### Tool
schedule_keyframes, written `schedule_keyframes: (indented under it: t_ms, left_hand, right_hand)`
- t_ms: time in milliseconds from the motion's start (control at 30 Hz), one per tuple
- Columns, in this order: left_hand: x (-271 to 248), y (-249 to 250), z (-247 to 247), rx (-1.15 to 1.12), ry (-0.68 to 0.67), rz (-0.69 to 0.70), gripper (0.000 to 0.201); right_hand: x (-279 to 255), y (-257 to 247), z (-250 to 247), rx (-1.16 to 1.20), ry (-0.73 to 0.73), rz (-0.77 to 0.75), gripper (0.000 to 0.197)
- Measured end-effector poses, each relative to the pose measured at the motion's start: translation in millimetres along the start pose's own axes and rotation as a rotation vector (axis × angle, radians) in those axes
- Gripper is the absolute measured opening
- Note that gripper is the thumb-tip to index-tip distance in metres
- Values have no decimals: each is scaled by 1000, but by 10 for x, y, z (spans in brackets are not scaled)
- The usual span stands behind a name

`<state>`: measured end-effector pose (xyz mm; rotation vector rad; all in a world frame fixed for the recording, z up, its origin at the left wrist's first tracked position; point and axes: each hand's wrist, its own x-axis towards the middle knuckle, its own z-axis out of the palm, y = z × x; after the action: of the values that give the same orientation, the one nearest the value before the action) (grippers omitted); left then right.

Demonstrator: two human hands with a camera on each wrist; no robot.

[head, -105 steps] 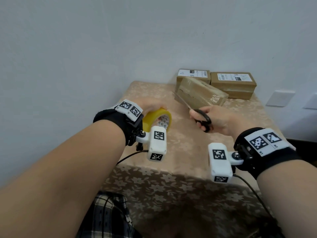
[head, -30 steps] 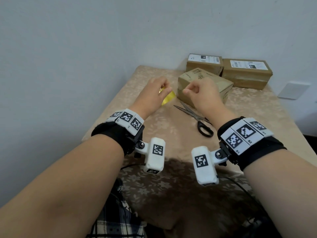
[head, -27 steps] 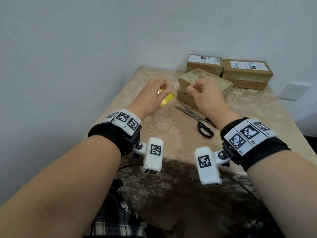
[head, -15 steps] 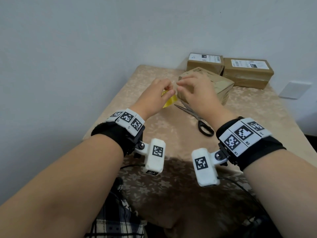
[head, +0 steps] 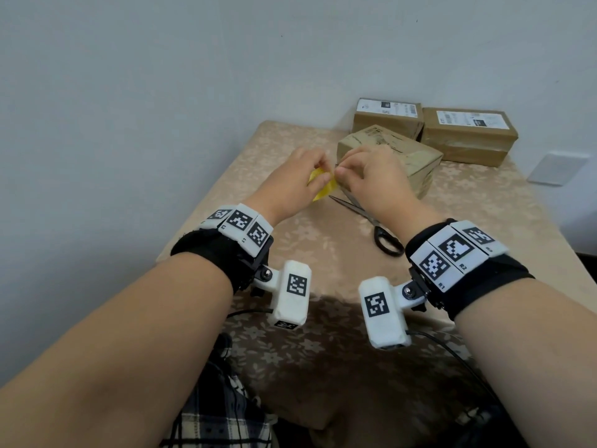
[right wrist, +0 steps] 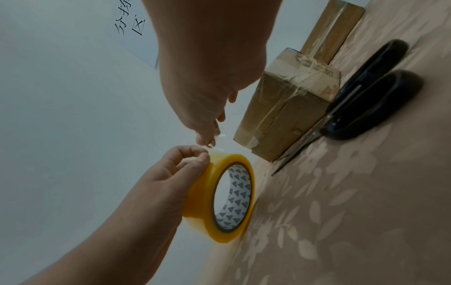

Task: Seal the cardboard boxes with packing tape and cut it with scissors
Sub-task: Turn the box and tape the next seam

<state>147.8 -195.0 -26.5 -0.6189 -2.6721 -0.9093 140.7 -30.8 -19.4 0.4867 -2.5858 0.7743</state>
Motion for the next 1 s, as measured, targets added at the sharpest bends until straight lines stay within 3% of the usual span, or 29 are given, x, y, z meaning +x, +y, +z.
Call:
schedule_keyframes:
  t_ms: [167,267,367,467,533,600,700,767,833,1000]
  left_hand:
    - [20,100,-64,132,-3,-105,67]
    - [16,32,-118,292,59,-118,60]
    - [-21,-135,-155,456,94,-174,45]
    - [-82,-199,-91,408,-45,-296,35]
    - [-54,-181,-38,526,-173,-329,36]
    - [55,-125,-13,629,-165,-322,48]
    - [313,62,99,384,-37,-145,63]
    - [477,204,256,165,-91,-71,59]
    - [585,271,442,110,-158,-57,54]
    - [660,213,593,80,-152,-50,57]
  right_hand:
    - [57,-17,-20,-155,11,-17,27]
    - [68,65,-147,-274,68,60,30]
    - [34,303,-238,-455,-111,223,60]
    - [-5,542,-252,-358,-271,307,74]
    - [-7,663,-308,-248,-245,278,70]
    - [-12,763,-396,-158,-213,238,67]
    - [-66,901,-536,-29,-249,235,67]
    - [-104,962,-602,19,-269,236,67]
    - [-122,995,-628,30,-277,227,65]
    - [-126,1049,-604,37,-271,230,61]
